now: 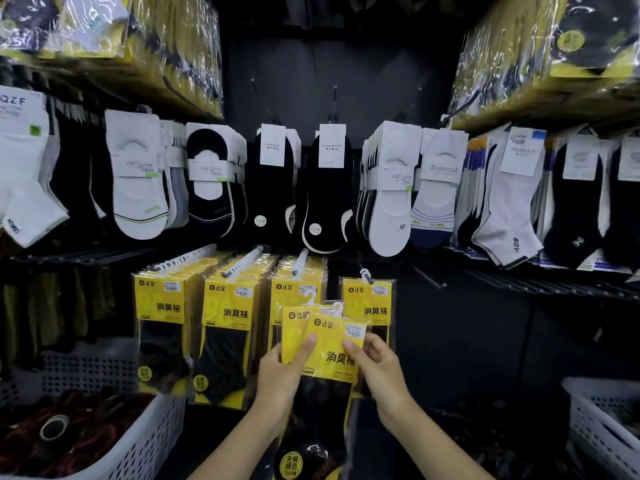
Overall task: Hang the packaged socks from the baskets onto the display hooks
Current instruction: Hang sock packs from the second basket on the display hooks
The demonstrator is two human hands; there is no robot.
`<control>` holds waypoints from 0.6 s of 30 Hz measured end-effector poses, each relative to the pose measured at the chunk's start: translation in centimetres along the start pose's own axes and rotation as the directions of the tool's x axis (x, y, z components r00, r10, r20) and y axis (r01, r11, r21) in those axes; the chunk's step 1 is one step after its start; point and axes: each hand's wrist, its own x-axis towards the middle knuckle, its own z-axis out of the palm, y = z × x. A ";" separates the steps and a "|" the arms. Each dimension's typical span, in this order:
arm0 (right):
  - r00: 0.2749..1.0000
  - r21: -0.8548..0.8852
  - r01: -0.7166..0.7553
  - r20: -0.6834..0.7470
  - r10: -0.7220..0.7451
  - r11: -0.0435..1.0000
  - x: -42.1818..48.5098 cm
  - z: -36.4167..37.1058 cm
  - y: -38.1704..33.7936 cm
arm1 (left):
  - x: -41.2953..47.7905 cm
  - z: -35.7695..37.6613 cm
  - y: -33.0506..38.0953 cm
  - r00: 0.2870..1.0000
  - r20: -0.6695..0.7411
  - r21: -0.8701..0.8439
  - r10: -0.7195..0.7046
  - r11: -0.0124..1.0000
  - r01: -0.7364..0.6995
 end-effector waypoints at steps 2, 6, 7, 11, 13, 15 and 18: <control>0.999 0.044 -0.024 -0.021 0.025 0.999 0.2 -0.7 0.2 | 0.4 -0.4 0.0 1.000 0.014 -0.008 -0.002 1.000 0.002; 0.994 0.061 -0.025 -0.102 0.032 0.998 0.9 -2.8 0.4 | 1.0 -1.4 0.2 1.000 -0.012 0.023 0.026 0.999 -0.026; 0.991 0.043 -0.011 -0.132 0.016 0.999 1.2 -3.4 0.2 | 1.1 -1.7 0.3 0.999 -0.019 0.032 0.041 0.999 -0.041; 0.968 -0.036 0.062 -0.240 -0.069 0.997 3.1 -5.5 -1.6 | 1.8 -2.4 1.0 0.994 -0.057 0.060 0.094 0.994 -0.090; 0.965 -0.093 0.088 -0.239 -0.108 0.992 4.2 -6.0 -2.8 | 2.1 -2.4 1.1 0.992 -0.068 0.063 0.105 0.993 -0.101; 0.971 -0.132 0.110 -0.196 -0.135 0.985 5.0 -5.9 -3.5 | 2.3 -2.4 1.3 0.991 -0.067 0.060 0.116 0.992 -0.112; 0.982 -0.173 0.119 -0.125 -0.141 0.978 5.8 -5.3 -3.9 | 2.3 -2.2 1.3 0.991 -0.067 0.046 0.119 0.992 -0.116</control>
